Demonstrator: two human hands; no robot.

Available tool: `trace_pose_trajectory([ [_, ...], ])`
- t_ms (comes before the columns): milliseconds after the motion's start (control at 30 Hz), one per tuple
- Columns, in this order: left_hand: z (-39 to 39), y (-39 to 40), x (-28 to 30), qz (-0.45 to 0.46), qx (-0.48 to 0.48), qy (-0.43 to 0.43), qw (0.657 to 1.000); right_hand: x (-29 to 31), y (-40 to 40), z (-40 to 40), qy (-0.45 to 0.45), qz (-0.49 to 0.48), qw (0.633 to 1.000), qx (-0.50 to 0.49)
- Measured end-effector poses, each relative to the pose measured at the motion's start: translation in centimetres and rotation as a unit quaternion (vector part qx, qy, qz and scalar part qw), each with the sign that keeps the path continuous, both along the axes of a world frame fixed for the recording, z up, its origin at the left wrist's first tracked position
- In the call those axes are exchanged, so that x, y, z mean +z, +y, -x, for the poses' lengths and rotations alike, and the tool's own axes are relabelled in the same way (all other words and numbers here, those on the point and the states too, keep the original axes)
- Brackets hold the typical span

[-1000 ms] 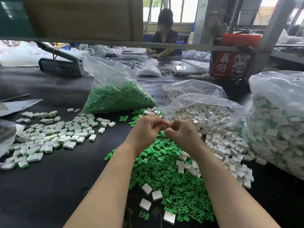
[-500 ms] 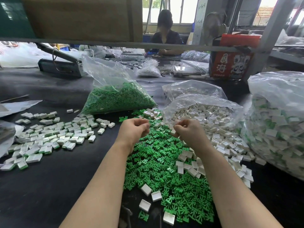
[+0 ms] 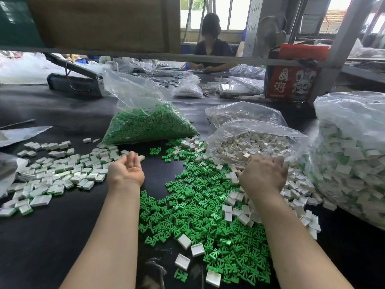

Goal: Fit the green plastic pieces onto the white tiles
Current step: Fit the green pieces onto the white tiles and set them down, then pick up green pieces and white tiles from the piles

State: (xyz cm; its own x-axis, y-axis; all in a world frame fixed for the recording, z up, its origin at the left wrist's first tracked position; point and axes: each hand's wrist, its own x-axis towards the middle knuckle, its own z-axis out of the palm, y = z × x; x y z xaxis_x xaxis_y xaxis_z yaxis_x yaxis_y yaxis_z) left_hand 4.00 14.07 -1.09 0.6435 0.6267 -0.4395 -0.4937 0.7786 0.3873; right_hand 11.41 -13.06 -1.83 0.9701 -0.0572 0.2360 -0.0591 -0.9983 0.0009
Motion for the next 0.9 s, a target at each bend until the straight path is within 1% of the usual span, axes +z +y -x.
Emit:
trace_pose_trajectory([
  [67,0.1,0.5,0.0,0.01,0.029,-0.025,0.999,-0.1,-0.1,0.0,0.031,0.02,0.999,-0.023],
  [167,0.3,0.6,-0.1,0.015,0.027,-0.042,0.999,-0.1,0.1,0.0,0.033,0.036,0.999,-0.014],
  [233,0.3,0.1,-0.1,0.01,0.0,-0.04,0.999,0.0,0.2,0.0,0.03,0.038,0.999,-0.005],
  [300,0.2,-0.7,0.1,-0.009,-0.047,-0.036,0.998,0.1,0.1,0.1,0.023,0.034,0.999,0.005],
  [367,-0.1,-1.8,0.6,-0.053,-0.115,-0.016,0.992,0.1,0.2,0.1,0.021,0.021,0.999,0.022],
  [433,-0.4,-3.1,0.8,-0.131,-0.184,0.024,0.974,0.1,0.3,0.1,0.031,-0.005,0.999,0.038],
  [533,-0.9,-5.1,0.6,-0.248,-0.262,0.071,0.93,-0.1,0.3,0.0,0.038,-0.029,0.998,0.049],
  [600,-1.1,-6.2,0.1,-0.325,-0.302,0.105,0.89,-0.1,0.1,-0.1,0.0,-0.034,0.997,0.068],
  [633,-1.2,-6.6,0.0,-0.357,-0.321,0.116,0.869,-0.1,0.0,-0.2,-0.031,-0.061,0.993,0.093],
  [667,-1.3,-7.1,-0.1,-0.386,-0.339,0.122,0.849,0.1,0.0,-0.2,-0.056,-0.115,0.983,0.13],
  [700,-1.5,-7.5,-0.3,-0.41,-0.357,0.123,0.83,0.3,0.2,-0.1,-0.063,-0.192,0.964,0.174],
  [767,-1.7,-8.3,-0.3,-0.442,-0.386,0.115,0.801,1.2,0.9,0.4,-0.042,-0.342,0.903,0.255],
  [800,-1.7,-8.6,-0.3,-0.449,-0.397,0.108,0.793,1.6,1.4,0.8,-0.037,-0.383,0.878,0.286],
  [833,-1.7,-8.9,-0.3,-0.451,-0.408,0.102,0.787,1.8,1.8,1.3,-0.04,-0.401,0.862,0.308],
  [900,-1.6,-9.4,-0.3,-0.455,-0.417,0.096,0.781,1.8,2.5,1.8,-0.046,-0.409,0.849,0.331],
])
